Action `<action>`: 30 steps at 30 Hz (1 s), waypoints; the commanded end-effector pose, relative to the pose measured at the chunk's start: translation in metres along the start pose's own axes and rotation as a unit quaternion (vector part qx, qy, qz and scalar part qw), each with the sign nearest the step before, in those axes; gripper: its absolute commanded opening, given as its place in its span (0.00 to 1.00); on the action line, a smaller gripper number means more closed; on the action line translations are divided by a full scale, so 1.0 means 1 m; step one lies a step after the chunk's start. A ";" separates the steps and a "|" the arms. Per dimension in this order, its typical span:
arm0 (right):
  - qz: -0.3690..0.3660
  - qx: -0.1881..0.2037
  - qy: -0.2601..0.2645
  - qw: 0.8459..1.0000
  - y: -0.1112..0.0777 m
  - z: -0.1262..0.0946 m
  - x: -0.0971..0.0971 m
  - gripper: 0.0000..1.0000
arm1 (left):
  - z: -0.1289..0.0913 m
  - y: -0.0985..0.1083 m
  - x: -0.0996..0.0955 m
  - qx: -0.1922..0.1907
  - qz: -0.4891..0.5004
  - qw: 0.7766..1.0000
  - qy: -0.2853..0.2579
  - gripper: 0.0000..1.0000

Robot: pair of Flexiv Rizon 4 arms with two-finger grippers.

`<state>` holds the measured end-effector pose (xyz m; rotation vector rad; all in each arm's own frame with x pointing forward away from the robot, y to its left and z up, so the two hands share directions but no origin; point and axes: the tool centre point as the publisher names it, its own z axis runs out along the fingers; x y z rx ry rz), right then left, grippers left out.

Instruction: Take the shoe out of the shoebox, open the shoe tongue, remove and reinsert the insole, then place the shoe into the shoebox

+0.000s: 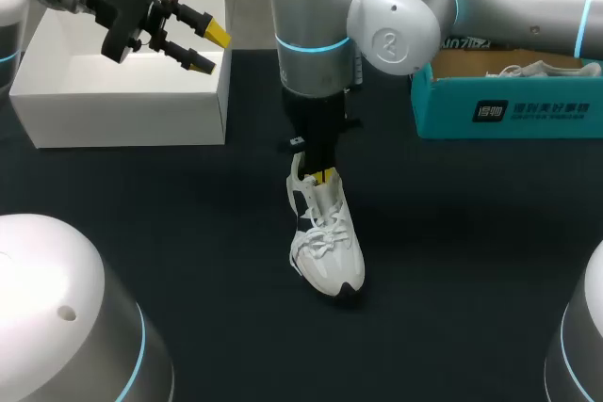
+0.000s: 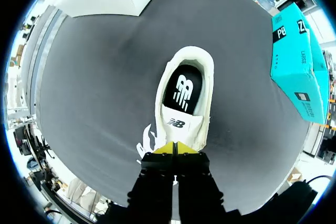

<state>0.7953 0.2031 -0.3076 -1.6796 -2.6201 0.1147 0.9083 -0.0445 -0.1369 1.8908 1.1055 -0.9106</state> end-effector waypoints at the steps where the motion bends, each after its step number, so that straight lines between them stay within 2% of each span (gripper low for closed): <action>1: -0.059 0.010 -0.004 0.998 0.000 -0.008 -0.001 0.00 | -0.001 -0.001 0.000 0.000 0.000 1.000 0.001 1.00; 3: -0.037 0.011 -0.008 0.999 -0.001 -0.010 -0.005 0.00 | -0.001 -0.001 0.000 0.000 0.000 1.000 0.001 1.00; 19: -0.037 0.011 -0.008 0.999 -0.001 -0.010 -0.005 0.00 | -0.001 -0.001 0.000 0.000 0.000 1.000 0.001 1.00; 20: -0.077 -0.027 -0.012 0.997 0.000 -0.013 -0.007 0.00 | -0.001 -0.001 0.000 0.000 0.000 1.000 0.001 1.00; 22: -0.182 -0.087 -0.026 0.979 0.005 -0.020 -0.011 0.00 | -0.001 -0.001 0.000 0.000 0.000 1.000 0.001 1.00; 23: -0.198 -0.088 -0.035 0.976 0.007 -0.021 -0.014 0.00 | -0.001 -0.001 0.000 0.000 0.000 1.000 0.001 1.00; 25: -0.284 -0.110 -0.033 0.952 0.012 -0.023 -0.018 0.00 | -0.001 -0.001 0.000 0.000 0.000 1.000 0.001 1.00; 26: -0.301 -0.099 -0.040 0.947 0.014 -0.024 -0.020 0.00 | -0.001 -0.001 0.000 0.000 0.000 1.000 0.001 1.00; 29: -0.385 -0.090 -0.049 0.917 0.021 -0.027 -0.022 0.00 | -0.001 -0.001 0.000 0.000 0.000 1.000 0.001 1.00; 30: -0.419 -0.096 -0.048 0.902 0.023 -0.028 -0.022 0.00 | -0.001 -0.001 0.000 0.000 0.000 1.000 0.001 1.00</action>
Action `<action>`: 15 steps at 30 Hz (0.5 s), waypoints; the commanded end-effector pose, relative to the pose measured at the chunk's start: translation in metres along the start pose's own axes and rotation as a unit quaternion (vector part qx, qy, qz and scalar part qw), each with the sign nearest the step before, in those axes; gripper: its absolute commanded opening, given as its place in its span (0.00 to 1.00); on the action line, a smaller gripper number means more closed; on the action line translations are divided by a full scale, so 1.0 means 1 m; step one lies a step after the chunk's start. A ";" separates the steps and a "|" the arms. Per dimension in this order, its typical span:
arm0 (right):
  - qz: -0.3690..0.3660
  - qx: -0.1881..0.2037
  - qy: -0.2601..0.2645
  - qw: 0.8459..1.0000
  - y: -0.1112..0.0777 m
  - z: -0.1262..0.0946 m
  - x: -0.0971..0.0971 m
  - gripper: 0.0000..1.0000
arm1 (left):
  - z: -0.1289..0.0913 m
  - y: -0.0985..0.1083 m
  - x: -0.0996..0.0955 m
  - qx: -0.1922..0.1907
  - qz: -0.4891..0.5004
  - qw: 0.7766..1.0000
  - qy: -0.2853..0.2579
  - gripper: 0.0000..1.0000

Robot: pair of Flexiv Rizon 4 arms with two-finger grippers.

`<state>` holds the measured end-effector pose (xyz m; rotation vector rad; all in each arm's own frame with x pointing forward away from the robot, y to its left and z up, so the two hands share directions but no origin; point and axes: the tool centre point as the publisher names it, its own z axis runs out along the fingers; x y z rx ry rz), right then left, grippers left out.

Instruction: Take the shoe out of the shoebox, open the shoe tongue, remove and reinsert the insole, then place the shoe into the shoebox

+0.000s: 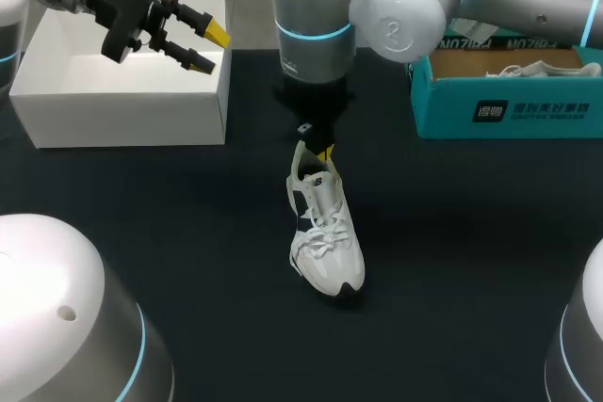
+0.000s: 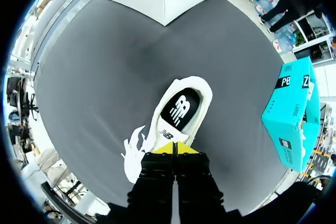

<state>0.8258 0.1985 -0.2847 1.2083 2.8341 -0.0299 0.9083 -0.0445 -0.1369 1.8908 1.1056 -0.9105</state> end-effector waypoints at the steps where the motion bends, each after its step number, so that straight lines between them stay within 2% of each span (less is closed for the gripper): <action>1: -0.305 -0.057 -0.017 0.951 -0.001 -0.004 -0.003 0.00 | 0.000 -0.001 0.000 0.000 0.000 1.000 0.001 1.00; 2: -0.330 -0.051 -0.016 0.943 0.000 -0.003 -0.001 0.00 | 0.000 -0.001 0.000 0.000 0.000 1.000 0.001 1.00; 3: -0.331 -0.037 -0.009 0.943 -0.001 -0.001 -0.002 0.00 | 0.000 -0.001 0.000 0.000 0.000 1.000 0.001 1.00; 15: -0.331 -0.037 -0.009 0.943 -0.001 -0.001 -0.002 0.00 | 0.000 -0.001 0.000 0.000 0.000 1.000 0.001 1.00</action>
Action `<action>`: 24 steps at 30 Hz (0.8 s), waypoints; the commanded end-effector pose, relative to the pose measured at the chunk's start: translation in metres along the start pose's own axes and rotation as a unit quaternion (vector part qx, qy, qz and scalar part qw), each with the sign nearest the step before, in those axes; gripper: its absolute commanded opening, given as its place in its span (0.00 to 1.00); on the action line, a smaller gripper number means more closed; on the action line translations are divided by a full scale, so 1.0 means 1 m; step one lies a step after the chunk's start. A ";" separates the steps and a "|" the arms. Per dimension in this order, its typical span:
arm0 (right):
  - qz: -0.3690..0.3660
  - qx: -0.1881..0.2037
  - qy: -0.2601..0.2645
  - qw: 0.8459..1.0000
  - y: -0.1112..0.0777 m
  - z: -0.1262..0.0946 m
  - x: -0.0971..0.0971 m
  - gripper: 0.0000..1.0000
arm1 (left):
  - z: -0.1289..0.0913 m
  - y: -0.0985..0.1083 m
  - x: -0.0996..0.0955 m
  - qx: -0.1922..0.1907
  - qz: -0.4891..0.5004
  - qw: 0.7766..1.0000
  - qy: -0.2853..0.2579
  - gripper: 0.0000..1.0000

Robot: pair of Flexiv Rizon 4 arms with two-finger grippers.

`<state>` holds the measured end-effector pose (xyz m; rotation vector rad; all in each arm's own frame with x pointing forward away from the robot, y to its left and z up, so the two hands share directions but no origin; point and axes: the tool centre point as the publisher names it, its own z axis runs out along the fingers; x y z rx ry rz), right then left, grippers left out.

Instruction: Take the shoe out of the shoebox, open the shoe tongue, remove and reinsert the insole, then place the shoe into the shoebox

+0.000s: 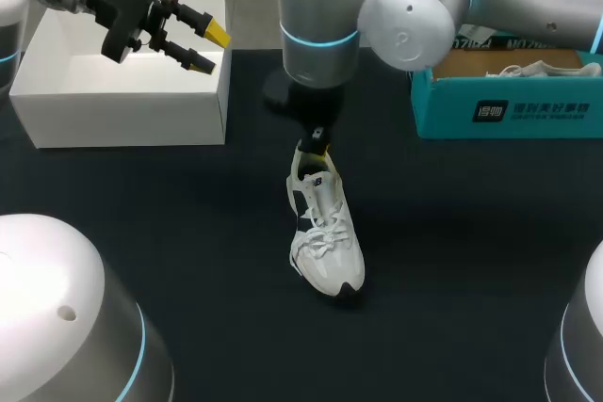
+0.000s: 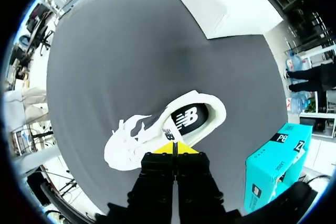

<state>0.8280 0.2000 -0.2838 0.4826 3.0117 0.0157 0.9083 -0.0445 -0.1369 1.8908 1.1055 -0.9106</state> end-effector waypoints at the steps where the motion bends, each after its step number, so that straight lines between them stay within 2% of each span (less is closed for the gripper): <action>1: -0.094 -0.011 0.000 0.995 -0.004 0.000 0.000 0.00 | -0.001 -0.001 0.000 0.000 0.000 1.000 0.001 1.00; 2: -0.120 -0.035 -0.002 0.992 -0.003 0.004 -0.006 0.00 | -0.001 -0.001 0.000 0.000 0.000 1.000 0.001 1.00; 3: -0.131 -0.042 -0.013 0.990 -0.001 0.005 -0.012 0.00 | -0.001 -0.001 0.000 0.000 0.000 1.000 0.001 1.00; 8: -0.191 -0.042 -0.027 0.980 0.003 0.008 -0.036 0.00 | -0.001 -0.001 0.000 0.000 0.000 1.000 0.001 1.00; 15: -0.224 -0.029 -0.031 0.974 0.013 0.011 -0.059 0.00 | -0.001 -0.001 0.000 0.000 0.000 1.000 0.001 1.00; 16: -0.225 -0.029 -0.031 0.973 0.015 0.011 -0.061 0.03 | -0.001 -0.001 0.000 0.000 0.000 1.000 0.001 1.00; 17: -0.226 -0.027 -0.034 0.973 0.016 0.011 -0.063 0.12 | -0.001 -0.001 0.000 0.000 0.000 1.000 0.001 1.00; 18: -0.226 -0.027 -0.035 0.973 0.017 0.010 -0.065 0.25 | -0.001 -0.001 0.000 0.000 0.000 1.000 0.001 1.00; 24: -0.221 -0.027 -0.043 0.974 0.024 0.011 -0.073 0.35 | -0.001 -0.001 0.000 0.000 0.000 1.000 0.001 1.00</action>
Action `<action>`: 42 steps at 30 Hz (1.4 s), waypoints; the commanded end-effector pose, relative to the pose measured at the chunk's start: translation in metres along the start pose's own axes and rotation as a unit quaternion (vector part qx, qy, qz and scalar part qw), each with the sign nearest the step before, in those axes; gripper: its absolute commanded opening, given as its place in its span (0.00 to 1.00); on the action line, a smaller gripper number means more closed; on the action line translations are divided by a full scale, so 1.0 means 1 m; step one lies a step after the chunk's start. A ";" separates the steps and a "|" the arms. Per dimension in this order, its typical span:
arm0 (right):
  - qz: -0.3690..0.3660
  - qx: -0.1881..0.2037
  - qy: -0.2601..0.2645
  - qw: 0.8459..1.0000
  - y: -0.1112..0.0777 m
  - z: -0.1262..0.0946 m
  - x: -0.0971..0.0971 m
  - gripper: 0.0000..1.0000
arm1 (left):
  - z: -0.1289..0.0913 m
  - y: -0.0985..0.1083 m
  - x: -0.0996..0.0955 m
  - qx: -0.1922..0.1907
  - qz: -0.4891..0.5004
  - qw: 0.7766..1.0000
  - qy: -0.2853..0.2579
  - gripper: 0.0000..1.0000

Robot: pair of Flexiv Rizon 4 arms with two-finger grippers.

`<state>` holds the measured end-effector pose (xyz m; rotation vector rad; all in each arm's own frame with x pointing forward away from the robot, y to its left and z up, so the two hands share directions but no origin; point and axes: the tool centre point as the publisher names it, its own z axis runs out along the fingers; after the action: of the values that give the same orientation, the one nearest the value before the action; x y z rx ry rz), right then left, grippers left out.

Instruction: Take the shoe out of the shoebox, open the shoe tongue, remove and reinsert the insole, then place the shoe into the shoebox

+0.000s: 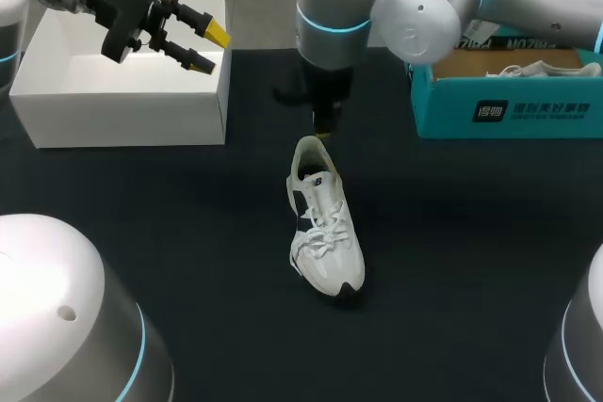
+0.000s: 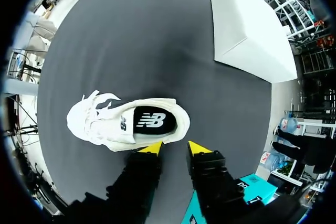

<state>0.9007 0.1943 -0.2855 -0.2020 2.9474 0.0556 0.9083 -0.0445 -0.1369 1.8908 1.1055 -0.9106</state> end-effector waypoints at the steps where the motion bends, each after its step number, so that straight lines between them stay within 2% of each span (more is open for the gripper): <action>1: 0.002 0.004 0.001 1.000 0.005 0.004 -0.006 0.36 | -0.001 -0.001 0.000 0.000 0.000 1.000 0.001 1.00; 5: 0.004 -0.002 -0.001 1.000 0.008 0.009 -0.009 0.48 | -0.001 -0.001 0.000 0.000 0.000 1.000 0.001 1.00; 13: 0.003 -0.011 0.005 1.000 0.012 0.030 -0.009 0.61 | -0.001 -0.001 0.000 0.000 0.000 1.000 0.001 1.00; 23: 0.002 -0.012 0.019 1.000 0.006 0.039 -0.005 0.62 | -0.001 -0.001 0.000 0.000 0.000 1.000 0.001 1.00; 35: 0.001 -0.015 0.019 1.000 0.005 0.041 -0.004 0.73 | -0.001 -0.001 0.000 0.000 0.000 1.000 0.001 1.00; 39: 0.000 -0.019 0.023 1.000 0.008 0.049 -0.006 0.83 | -0.001 -0.001 0.000 0.000 0.000 1.000 0.001 1.00; 42: -0.001 -0.021 0.026 0.999 0.009 0.055 -0.008 0.82 | -0.001 -0.001 0.000 0.000 0.000 1.000 0.001 1.00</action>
<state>0.9123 0.2047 -0.3303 -0.2124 2.9927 0.1103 0.9083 -0.0445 -0.1369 1.8908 1.1055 -0.9105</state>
